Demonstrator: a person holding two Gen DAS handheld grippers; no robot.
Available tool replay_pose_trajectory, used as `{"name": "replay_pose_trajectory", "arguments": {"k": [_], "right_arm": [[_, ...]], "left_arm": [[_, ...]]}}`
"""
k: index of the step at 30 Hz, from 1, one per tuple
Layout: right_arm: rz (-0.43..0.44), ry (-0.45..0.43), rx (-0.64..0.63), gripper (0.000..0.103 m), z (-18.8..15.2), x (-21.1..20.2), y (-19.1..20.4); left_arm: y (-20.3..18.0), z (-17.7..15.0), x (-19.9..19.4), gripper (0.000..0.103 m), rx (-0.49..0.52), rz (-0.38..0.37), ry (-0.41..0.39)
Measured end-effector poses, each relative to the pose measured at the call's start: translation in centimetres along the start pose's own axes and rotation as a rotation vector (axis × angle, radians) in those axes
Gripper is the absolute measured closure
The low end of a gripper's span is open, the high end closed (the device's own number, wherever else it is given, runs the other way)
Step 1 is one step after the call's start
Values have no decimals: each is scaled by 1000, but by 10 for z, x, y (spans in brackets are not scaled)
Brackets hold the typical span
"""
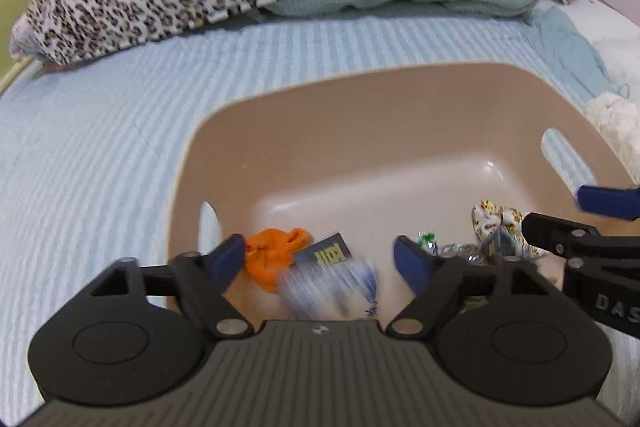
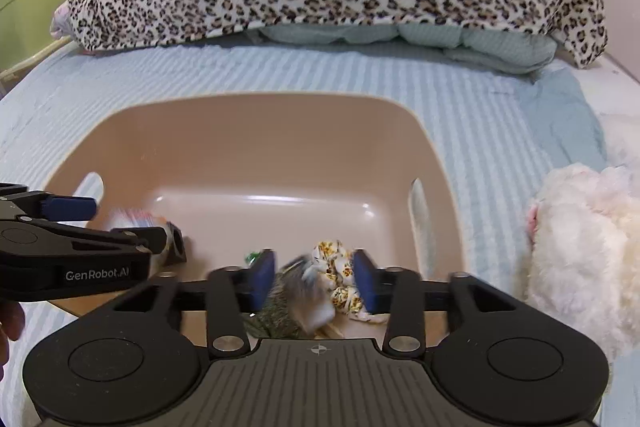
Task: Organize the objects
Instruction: 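Lift both boxes over the basket and release them inside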
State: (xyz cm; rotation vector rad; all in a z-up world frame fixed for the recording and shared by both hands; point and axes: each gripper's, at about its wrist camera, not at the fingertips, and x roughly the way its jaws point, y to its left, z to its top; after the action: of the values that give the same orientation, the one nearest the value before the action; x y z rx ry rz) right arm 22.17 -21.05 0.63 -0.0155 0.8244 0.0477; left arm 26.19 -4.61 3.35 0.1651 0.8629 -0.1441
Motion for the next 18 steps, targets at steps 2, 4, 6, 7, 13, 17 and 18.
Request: {"name": "replay_pose_trajectory", "arguments": {"k": [2, 4, 6, 7, 13, 17, 18], "right_arm": [[0, -25, -1, 34, 2, -10, -2], [-3, -41, -3, 27, 3, -19, -3], [-3, -55, 2, 23, 3, -29, -4], [0, -58, 5, 21, 2, -34, -3], [17, -84, 20, 13, -7, -68, -3], [19, -111, 27, 11, -18, -94, -4], [22, -118, 32, 11, -20, -100, -4]], "left_arm": [[2, 0, -7, 14, -2, -2, -5], [5, 0, -15, 14, -14, -10, -12], [8, -2, -23, 14, -24, -5, -21], [9, -3, -28, 14, -26, 1, -27], [13, -15, -63, 14, -14, 15, -70], [12, -26, -91, 14, -19, 9, -104], [12, -29, -98, 14, -21, 6, -111]]}}
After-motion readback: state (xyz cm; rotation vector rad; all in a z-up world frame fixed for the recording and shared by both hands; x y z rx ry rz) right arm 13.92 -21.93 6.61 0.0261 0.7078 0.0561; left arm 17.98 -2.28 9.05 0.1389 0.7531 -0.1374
